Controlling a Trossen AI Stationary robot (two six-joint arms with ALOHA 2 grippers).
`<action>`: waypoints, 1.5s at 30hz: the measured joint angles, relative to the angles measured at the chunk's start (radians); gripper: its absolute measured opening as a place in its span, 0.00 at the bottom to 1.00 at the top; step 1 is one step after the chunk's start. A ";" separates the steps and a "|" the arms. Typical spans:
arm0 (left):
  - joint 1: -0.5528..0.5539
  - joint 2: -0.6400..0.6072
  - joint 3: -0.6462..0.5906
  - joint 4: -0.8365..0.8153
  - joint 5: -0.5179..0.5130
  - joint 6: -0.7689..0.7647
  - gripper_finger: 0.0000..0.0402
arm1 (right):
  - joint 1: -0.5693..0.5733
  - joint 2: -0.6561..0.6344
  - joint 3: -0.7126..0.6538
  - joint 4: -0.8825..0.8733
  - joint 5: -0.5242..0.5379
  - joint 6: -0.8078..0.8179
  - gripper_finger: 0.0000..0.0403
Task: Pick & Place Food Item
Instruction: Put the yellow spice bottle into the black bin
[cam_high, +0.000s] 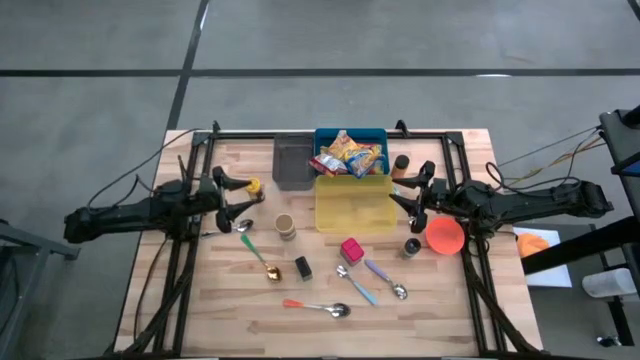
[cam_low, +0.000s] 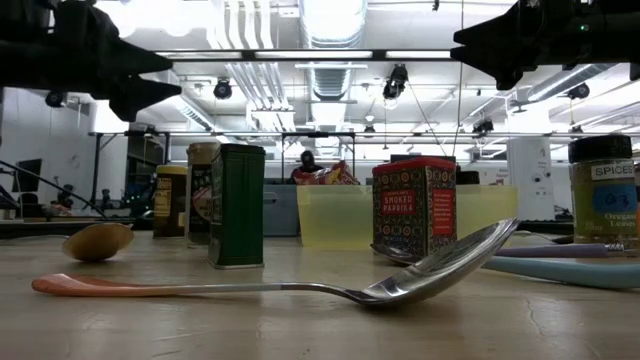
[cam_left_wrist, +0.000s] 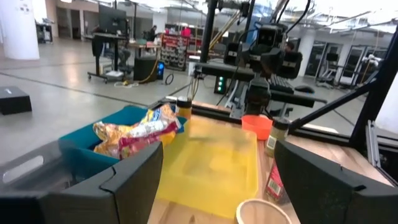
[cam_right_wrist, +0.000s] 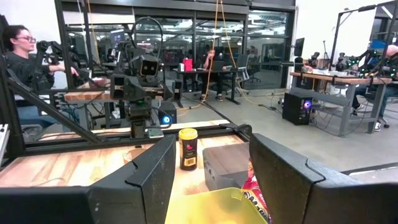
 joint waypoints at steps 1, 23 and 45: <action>0.000 0.000 0.000 -0.009 0.000 -0.006 0.77 | 0.000 0.000 0.000 0.000 0.000 0.000 0.50; 0.000 0.207 0.220 -0.357 -0.118 -0.128 0.77 | 0.000 0.000 0.000 0.000 0.000 0.000 0.50; 0.001 0.558 0.371 -0.470 -0.336 -0.308 0.77 | 0.000 0.000 0.000 0.000 0.000 0.000 0.50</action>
